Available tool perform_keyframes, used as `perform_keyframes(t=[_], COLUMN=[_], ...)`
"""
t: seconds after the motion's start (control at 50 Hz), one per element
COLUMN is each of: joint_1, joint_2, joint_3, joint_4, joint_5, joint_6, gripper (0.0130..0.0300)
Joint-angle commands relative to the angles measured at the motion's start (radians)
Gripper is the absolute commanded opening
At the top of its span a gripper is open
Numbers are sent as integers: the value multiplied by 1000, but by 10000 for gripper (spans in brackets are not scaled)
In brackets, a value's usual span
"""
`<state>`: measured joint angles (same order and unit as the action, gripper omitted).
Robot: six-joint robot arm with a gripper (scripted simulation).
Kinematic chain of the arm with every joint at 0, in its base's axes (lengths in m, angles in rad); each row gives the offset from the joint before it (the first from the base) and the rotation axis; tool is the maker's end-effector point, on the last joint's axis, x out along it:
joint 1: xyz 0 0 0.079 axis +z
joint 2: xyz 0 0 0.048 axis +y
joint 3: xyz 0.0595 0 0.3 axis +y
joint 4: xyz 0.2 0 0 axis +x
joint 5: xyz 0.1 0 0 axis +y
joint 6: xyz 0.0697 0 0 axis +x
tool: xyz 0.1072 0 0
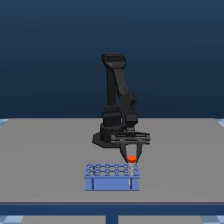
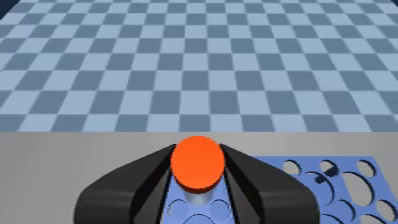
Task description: Pick up the centrifuge tube on the rack
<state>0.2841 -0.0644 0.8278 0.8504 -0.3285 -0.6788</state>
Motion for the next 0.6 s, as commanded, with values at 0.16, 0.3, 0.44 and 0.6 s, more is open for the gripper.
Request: perform_keyframes(t=[0.16,0.3,0.44,0.6], joint_1=[0,0,0,0], joint_2=[0,0,-1,-10], joint_3=[0,0,0,-5], joint_4=[0,0,4,33], joint_5=[-1,-1,0,9], joint_6=[1,1,-3,-34], gripper=[130,130,130,130])
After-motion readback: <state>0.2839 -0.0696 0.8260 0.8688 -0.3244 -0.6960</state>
